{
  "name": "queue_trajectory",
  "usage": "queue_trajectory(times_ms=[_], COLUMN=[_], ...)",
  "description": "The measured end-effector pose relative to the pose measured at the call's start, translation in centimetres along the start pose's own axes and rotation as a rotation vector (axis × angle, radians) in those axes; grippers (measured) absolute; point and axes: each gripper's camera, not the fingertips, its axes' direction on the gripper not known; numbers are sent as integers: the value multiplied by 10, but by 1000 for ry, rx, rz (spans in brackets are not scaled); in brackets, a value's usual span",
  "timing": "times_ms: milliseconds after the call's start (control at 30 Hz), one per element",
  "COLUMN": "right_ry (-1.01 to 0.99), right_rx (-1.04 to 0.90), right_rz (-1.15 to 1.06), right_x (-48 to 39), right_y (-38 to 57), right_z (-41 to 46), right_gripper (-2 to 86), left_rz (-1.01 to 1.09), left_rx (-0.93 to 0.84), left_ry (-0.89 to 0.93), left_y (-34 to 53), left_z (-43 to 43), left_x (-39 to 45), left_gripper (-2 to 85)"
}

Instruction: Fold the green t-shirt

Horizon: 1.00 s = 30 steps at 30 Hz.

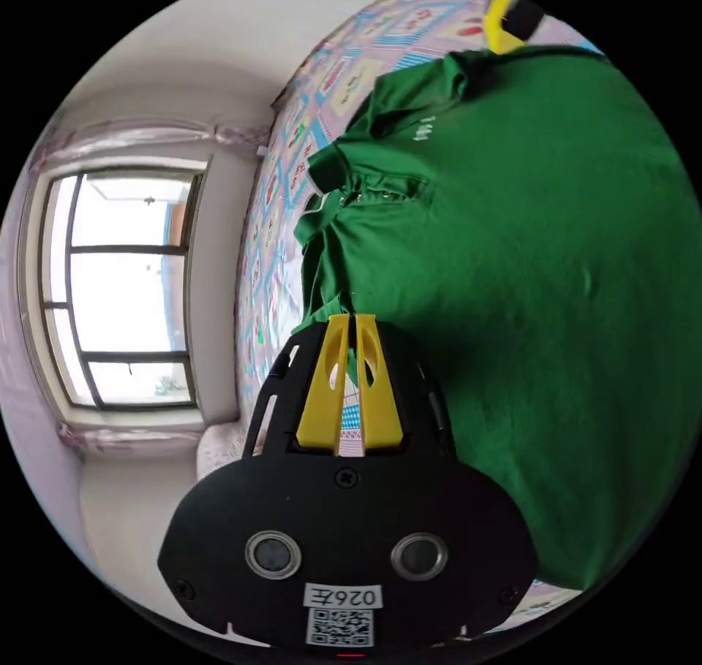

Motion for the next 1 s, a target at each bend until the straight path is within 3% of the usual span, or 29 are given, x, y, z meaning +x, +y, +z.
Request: queue_trajectory(times_ms=[67, 300, 433, 533, 700, 867, 1000], right_ry=[-25, -238, -458, -547, -216, -262, -322], right_rx=[7, 79, 3, -158, -436, -391, -380], right_rz=[-24, -180, -272, -341, -540, -455, -402], right_x=[0, -18, -49, -83, -128, -100, -88], right_y=[-12, -95, -175, -219, -228, -236, -237], right_z=[0, 18, 70, 126, 210, 209, 213], right_gripper=[-9, -9, -10, -10, -9, -9, -9], left_rz=[139, 227, 335, 367, 385, 376, 269], left_rx=[-42, -4, 20, 26, 30, -27, -36], left_ry=[-85, -113, -101, -92, -82, -99, 2], left_y=[-12, -21, -30, -36, -32, -10, 11], left_z=[6, 2, 5, 9, 19, 43, 50], left_x=[28, 28, 32, 31, 20, 2, -27], left_gripper=[-4, -1, -1, -1, -2, -2, -3])
